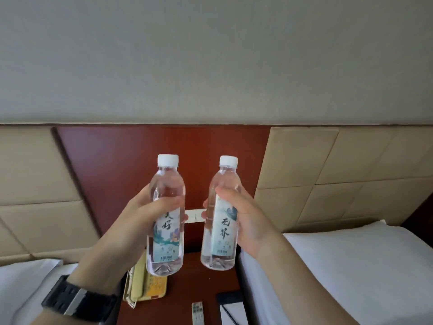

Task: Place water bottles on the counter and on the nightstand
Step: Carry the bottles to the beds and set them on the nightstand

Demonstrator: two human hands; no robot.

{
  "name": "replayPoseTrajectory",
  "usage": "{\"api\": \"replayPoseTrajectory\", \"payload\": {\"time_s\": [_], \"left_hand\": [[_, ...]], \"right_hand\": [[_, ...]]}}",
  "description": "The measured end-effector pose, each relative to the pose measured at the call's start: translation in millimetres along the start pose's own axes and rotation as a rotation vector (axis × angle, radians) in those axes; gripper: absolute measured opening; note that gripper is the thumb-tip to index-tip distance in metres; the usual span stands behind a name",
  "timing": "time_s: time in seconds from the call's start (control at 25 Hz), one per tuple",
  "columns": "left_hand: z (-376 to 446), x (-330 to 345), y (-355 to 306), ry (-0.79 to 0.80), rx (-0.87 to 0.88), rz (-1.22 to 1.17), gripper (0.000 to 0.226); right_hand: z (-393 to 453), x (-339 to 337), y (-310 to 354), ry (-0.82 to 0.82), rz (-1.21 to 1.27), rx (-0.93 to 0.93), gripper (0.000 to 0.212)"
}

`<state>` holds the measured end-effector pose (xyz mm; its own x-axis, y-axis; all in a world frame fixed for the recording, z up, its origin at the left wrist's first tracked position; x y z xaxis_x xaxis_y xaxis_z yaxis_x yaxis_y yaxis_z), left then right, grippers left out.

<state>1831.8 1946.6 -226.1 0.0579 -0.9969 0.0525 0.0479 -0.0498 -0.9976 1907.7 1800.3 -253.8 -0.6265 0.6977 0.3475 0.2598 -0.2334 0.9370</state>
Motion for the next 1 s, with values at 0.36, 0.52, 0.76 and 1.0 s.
{"api": "replayPoseTrajectory", "payload": {"time_s": [0.36, 0.52, 0.76, 1.0], "left_hand": [[131, -96, 315, -0.005, 0.045, 0.250, 0.046], [156, -113, 449, 0.003, 0.133, 0.365, 0.046], [167, -122, 547, 0.005, 0.254, 0.466, 0.037], [171, -135, 581, -0.042, 0.246, 0.424, 0.038]], "right_hand": [[173, -146, -270, 0.057, -0.235, -0.082, 0.034], [198, -199, -397, 0.083, -0.350, -0.140, 0.041], [225, -230, -492, 0.137, -0.467, -0.258, 0.042], [239, -240, -514, 0.181, -0.436, -0.269, 0.042]]}}
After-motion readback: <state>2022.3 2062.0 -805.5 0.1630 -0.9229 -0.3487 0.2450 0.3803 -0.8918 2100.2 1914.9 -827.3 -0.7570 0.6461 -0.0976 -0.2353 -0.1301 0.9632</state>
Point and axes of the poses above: each hand's wrist, its own z-axis towards the middle knuckle, its own x-axis out of the palm, y = z × x, the point moved 10 cm from there along z, towards the middle knuckle, and after that the axes turned 8 degrees about y, right-handed, at the moved point
